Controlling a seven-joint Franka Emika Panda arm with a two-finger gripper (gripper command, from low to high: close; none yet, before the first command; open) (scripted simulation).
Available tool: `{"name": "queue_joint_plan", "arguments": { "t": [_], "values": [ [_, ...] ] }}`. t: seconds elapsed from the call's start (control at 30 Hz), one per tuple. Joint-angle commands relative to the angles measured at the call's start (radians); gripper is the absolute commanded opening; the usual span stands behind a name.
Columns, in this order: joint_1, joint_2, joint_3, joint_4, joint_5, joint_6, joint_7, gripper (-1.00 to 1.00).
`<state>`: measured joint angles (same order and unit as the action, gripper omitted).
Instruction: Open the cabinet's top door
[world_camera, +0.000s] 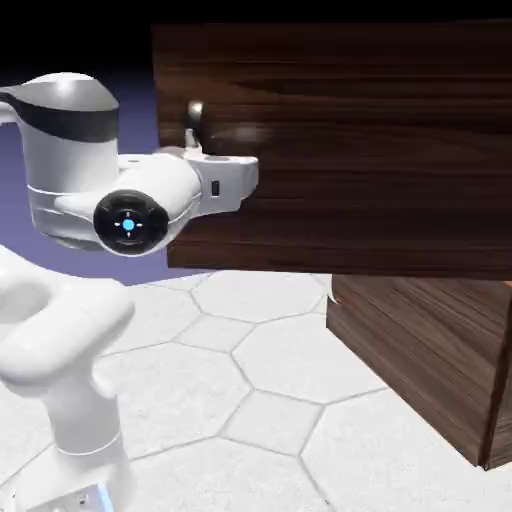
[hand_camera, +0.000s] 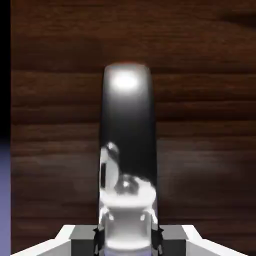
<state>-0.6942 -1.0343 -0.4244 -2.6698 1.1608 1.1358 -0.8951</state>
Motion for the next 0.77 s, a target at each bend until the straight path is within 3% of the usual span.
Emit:
{"name": "queue_joint_plan", "arguments": {
  "t": [0.0, 0.73],
  "values": [
    [0.019, 0.036, -0.031, 0.029, -0.027, -0.024, -0.017, -1.00],
    [0.624, 0.782, -0.765, 0.753, -0.304, -0.639, -0.418, -1.00]
  ]
}}
